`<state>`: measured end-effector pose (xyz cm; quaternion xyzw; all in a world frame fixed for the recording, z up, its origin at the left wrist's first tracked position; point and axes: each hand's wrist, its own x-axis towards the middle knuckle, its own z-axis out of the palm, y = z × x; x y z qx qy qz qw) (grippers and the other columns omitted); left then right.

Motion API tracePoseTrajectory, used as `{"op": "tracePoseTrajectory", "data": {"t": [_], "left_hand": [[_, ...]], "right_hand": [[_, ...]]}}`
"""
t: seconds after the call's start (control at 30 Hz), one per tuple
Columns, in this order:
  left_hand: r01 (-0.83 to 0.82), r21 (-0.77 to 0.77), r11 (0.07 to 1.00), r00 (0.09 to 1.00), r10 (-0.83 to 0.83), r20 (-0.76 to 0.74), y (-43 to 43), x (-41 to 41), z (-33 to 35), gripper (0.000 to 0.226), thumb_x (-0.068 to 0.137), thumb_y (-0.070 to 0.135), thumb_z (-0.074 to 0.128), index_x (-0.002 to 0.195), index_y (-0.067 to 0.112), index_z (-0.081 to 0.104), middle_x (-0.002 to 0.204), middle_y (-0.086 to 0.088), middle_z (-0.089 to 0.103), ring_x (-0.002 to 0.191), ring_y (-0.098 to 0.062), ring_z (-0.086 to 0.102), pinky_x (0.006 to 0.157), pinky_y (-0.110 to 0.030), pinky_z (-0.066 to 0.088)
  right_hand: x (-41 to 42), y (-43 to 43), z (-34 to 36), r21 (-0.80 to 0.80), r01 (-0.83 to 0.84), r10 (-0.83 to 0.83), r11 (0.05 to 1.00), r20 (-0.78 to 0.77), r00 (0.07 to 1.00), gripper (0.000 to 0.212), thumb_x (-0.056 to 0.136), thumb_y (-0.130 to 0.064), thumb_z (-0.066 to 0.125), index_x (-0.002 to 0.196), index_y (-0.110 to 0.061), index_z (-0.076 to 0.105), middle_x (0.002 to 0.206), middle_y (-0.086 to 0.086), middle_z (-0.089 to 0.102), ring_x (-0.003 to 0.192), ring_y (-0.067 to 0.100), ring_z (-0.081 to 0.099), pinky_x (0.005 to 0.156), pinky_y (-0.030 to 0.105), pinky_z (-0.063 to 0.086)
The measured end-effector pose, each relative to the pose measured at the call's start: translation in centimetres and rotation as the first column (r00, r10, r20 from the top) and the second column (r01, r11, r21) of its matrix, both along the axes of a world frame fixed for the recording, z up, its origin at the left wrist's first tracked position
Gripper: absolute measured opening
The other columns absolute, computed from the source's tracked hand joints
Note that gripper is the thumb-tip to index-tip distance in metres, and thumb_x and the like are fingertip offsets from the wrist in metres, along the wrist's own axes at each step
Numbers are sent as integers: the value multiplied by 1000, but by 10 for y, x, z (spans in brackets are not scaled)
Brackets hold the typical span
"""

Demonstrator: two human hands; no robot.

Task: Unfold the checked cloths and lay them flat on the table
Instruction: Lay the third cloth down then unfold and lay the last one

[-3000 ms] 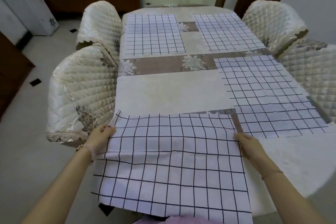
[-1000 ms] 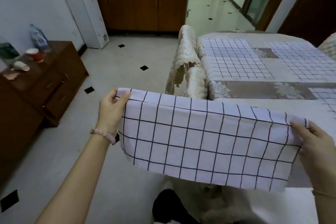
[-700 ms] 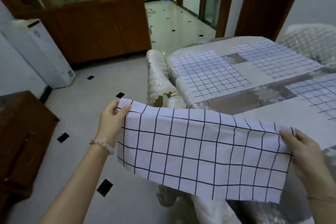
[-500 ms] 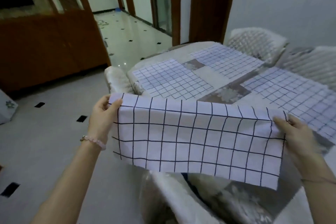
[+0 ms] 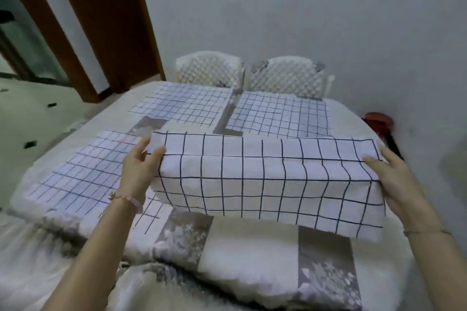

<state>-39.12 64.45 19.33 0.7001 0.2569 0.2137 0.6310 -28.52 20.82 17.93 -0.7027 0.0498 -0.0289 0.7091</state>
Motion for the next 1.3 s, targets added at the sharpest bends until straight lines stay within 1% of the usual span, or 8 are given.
{"op": "tracePoseTrajectory", "data": {"t": [0.13, 0.23, 0.4, 0.6, 0.77, 1.0, 1.17, 1.3], "left_hand": [[101, 13, 995, 991, -100, -91, 3, 31, -35, 49, 90, 21, 60, 137, 21, 47, 87, 3, 63, 97, -20, 58, 82, -32, 45], [167, -1, 986, 967, -164, -196, 6, 44, -63, 56, 90, 23, 61, 142, 15, 41, 120, -6, 60, 119, -21, 51, 98, -33, 40], [226, -12, 974, 895, -213, -393, 9, 54, -104, 53, 85, 27, 66, 134, 14, 50, 120, -15, 63, 115, -30, 57, 101, -47, 45], [252, -16, 967, 799, -218, -561, -2, 62, -140, 46, 87, 22, 65, 128, 4, 53, 121, -16, 62, 112, -34, 57, 101, -43, 45], [205, -44, 978, 803, -194, -563, -10, 63, -154, 37, 90, 11, 60, 125, 1, 53, 115, -13, 56, 102, -24, 49, 89, -30, 37], [350, 7, 937, 751, -276, -599, 6, 49, -154, 42, 90, 14, 60, 131, 8, 50, 131, -17, 54, 118, -33, 51, 99, -42, 40], [470, 76, 879, 672, -301, -677, 18, 25, -158, 45, 89, 15, 62, 131, 13, 47, 95, -12, 65, 91, -28, 61, 71, -30, 49], [470, 110, 876, 674, -276, -685, 18, 11, -163, 38, 88, 13, 60, 123, 22, 49, 90, -10, 67, 84, -26, 62, 67, -31, 49]], "right_hand": [[-16, -9, -37, -107, 92, -100, 990, -79, 992, 41, 90, -11, 58, 130, -23, 53, 110, -1, 68, 97, 16, 67, 83, 28, 55], [-26, -9, -57, -154, 112, -137, 982, -159, 978, 37, 90, -10, 57, 124, -25, 58, 110, 3, 69, 100, 25, 66, 90, 41, 54], [-22, -3, -95, -208, 121, -175, 971, -268, 947, 40, 90, -4, 56, 130, -12, 53, 114, 13, 63, 91, 26, 61, 91, 37, 48], [-8, -3, -151, -232, 165, -255, 959, -442, 860, 56, 88, -14, 62, 138, 0, 40, 139, 17, 47, 127, 33, 46, 108, 45, 37], [-10, -11, -166, -295, 166, -297, 941, -481, 825, 43, 86, -12, 63, 127, -3, 54, 128, 16, 56, 116, 33, 54, 104, 45, 42], [-26, -16, -159, -298, 176, -308, 938, -487, 818, 39, 90, -20, 59, 127, -9, 54, 127, 13, 57, 115, 30, 54, 104, 45, 42], [-43, -23, -153, -288, 135, -263, 948, -471, 842, 32, 91, -16, 56, 123, -11, 54, 105, 5, 60, 85, 14, 58, 69, 26, 44], [-61, -24, -155, -361, 44, -227, 932, -483, 845, 39, 90, -4, 51, 128, -13, 50, 106, 13, 59, 84, 23, 59, 63, 28, 45]]}}
